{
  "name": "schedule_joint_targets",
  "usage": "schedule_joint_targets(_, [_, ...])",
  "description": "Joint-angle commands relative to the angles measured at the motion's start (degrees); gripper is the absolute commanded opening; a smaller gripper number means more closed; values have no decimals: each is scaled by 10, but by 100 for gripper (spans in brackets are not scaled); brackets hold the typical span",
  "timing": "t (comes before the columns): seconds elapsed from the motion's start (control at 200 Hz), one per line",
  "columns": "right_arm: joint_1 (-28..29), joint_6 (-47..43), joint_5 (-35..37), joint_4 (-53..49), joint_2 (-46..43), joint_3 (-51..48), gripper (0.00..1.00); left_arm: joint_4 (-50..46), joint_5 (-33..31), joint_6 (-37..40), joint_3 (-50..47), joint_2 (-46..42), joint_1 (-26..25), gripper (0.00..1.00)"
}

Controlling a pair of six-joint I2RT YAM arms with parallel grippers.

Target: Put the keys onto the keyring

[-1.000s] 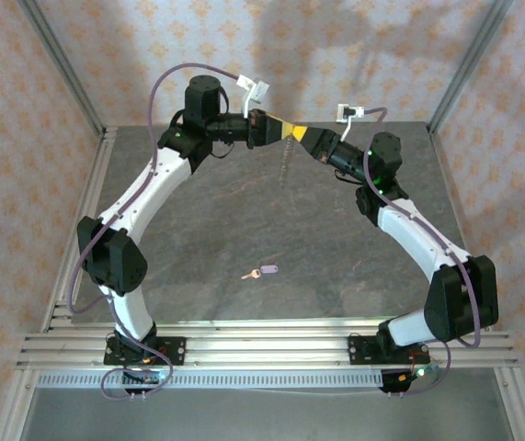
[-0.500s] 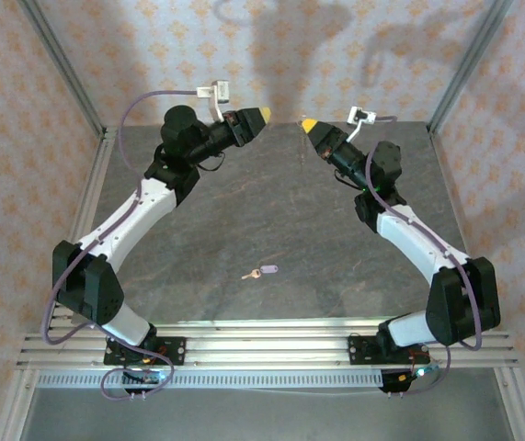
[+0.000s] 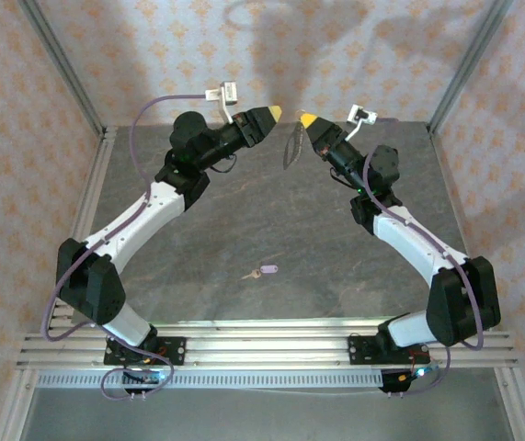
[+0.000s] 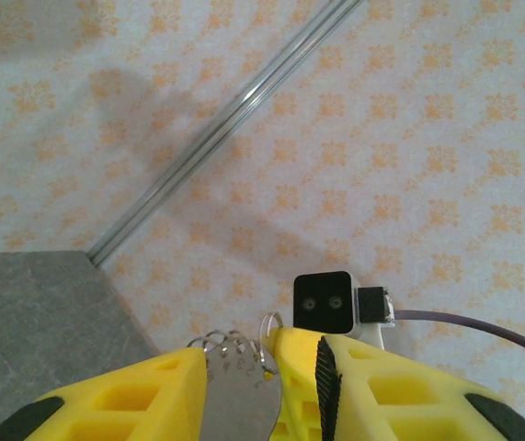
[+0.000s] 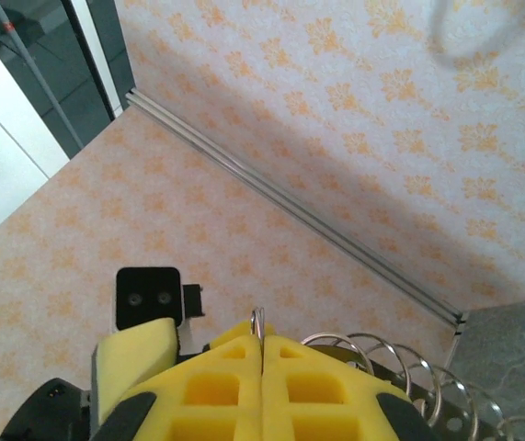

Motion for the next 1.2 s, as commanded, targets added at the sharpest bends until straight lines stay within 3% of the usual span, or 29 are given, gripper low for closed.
schedule_joint_targets(0.0, [4,10,7,53,2,5,0,36,-10,-11,3,13,-6,37])
schedule_joint_targets(0.911, [27,10,-6,51,27,30,0,30,14,2,35,42,-21,33])
schedule_joint_targets(1.196, [27,5,-11,42,26,32,0,26,19,7,34,45,-25,26])
